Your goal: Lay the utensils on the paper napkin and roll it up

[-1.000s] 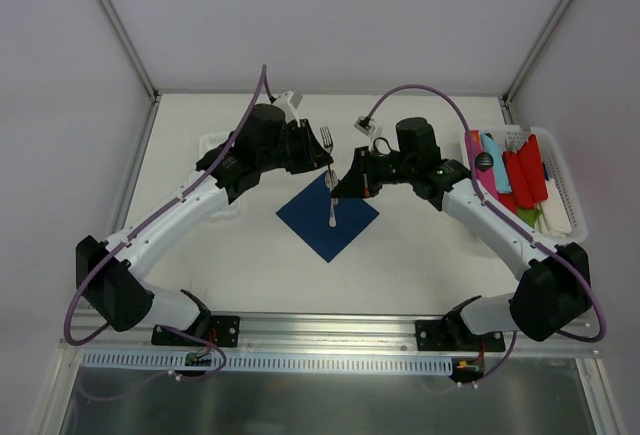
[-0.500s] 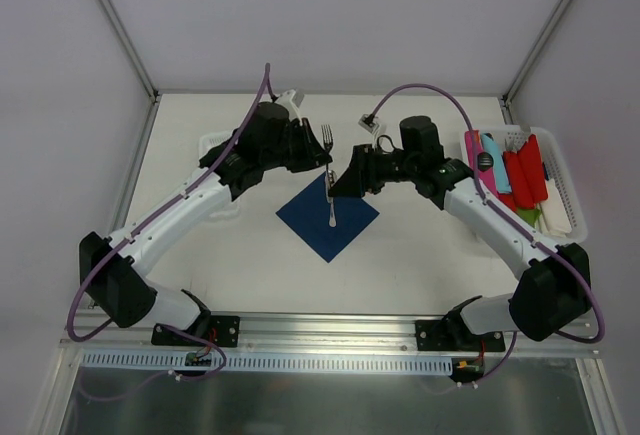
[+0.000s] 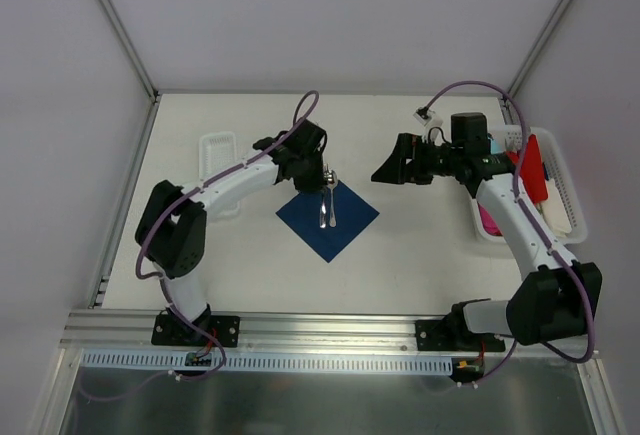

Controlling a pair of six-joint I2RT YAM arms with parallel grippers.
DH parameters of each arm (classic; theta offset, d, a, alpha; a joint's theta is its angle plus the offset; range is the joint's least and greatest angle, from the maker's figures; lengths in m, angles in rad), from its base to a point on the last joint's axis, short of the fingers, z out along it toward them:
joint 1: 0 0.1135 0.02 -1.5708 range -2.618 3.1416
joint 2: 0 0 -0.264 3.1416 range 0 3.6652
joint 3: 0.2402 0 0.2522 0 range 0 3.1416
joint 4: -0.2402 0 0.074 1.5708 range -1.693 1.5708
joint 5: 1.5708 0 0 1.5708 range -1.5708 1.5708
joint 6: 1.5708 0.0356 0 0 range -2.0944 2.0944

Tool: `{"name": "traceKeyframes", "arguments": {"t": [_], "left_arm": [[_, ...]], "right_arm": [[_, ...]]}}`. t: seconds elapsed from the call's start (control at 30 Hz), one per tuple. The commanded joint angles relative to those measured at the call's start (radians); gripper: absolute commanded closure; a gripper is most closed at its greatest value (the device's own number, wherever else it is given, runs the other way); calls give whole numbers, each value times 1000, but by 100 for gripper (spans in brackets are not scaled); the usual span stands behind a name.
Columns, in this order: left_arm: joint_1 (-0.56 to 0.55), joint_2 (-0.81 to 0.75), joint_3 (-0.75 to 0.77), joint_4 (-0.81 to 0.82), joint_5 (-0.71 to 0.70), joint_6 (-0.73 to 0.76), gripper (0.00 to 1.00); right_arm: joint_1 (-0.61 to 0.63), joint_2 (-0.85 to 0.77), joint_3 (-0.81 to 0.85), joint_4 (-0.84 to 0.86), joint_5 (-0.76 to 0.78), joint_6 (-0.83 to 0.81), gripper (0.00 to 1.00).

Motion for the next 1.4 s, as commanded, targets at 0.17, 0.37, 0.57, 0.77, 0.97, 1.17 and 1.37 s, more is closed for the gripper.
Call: {"name": "traceKeyframes", "arguments": {"t": [0.17, 0.37, 0.57, 0.77, 0.97, 1.17, 1.37], "left_arm": [[0, 160, 124, -40, 1, -17, 100], [2, 238, 153, -40, 7, -33, 98], [3, 289, 187, -40, 2, -19, 95], [11, 325, 213, -40, -5, -10, 93], [26, 339, 212, -40, -4, -3, 92], [32, 348, 216, -40, -4, 7, 90], [38, 359, 224, -40, -4, 12, 90]], "right_arm": [[-36, -103, 32, -119, 26, -101, 1], [-39, -103, 16, -119, 9, -98, 1], [-39, -100, 9, -118, -2, -96, 1], [-39, -83, 9, -115, -17, -93, 1], [-39, -66, 10, -112, -23, -90, 1], [-39, -57, 9, -109, -28, -90, 1], [-39, -56, 2, -109, -30, -89, 1]]}}
